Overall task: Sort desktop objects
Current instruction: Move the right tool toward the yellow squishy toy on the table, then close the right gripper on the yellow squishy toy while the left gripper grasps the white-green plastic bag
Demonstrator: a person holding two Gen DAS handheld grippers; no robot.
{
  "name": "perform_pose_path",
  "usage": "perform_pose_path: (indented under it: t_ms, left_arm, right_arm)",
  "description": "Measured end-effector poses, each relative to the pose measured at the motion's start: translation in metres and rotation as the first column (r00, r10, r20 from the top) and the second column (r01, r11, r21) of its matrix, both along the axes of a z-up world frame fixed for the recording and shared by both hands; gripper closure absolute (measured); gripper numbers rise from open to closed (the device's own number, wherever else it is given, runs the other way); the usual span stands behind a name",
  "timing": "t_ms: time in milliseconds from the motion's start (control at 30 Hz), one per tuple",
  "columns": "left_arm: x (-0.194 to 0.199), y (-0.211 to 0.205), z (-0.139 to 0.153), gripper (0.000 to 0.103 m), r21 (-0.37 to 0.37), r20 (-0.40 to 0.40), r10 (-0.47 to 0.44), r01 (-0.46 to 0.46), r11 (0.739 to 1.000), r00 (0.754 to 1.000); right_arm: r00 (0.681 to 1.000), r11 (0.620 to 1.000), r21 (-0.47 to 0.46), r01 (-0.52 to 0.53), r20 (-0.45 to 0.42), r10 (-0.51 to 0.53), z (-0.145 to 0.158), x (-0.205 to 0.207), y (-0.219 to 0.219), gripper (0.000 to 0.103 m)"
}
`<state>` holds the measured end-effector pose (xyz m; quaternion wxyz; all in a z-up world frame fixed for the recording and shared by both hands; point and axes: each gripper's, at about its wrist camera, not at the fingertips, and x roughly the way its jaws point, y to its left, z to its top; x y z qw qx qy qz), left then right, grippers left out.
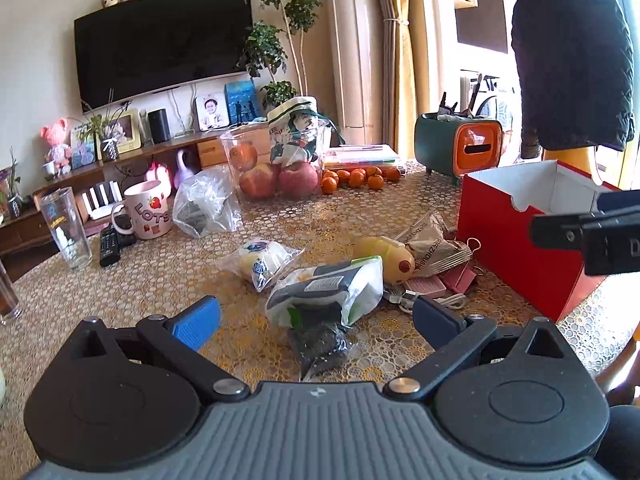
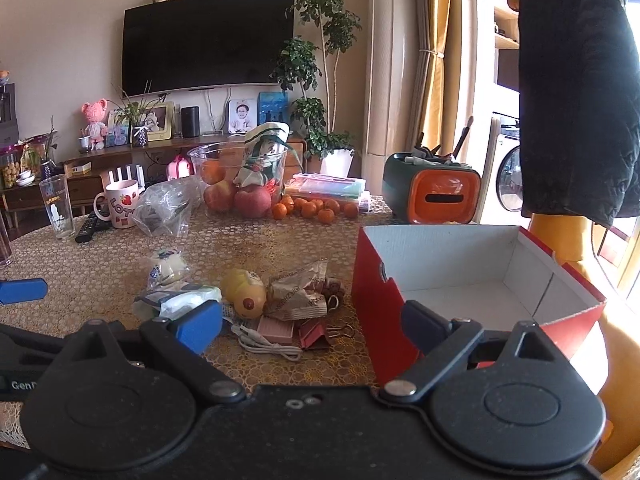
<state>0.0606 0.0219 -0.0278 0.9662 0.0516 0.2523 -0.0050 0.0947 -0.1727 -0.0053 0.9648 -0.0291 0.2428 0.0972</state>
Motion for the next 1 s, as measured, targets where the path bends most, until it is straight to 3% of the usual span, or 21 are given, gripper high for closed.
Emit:
perform_pose_path:
  t_ms: [433, 1000]
  left_arm:
    - [0.05, -0.01, -0.026, 0.0, 0.062, -0.055, -0.111, 0.114, 0.992, 0.992]
    - [0.097, -0.005, -0.045, 0.001, 0.107, -0.122, -0.163, 0.176, 0.979, 0.979]
  right_arm:
    - [0.988, 0.994, -0.025, -0.103, -0.12, 0.1, -0.019, 0.075, 0.025, 0.011]
    - [0.935, 0.98, -0.043, -0.192, -0.311, 0.169, -0.052, 0.16, 0.061, 0.017]
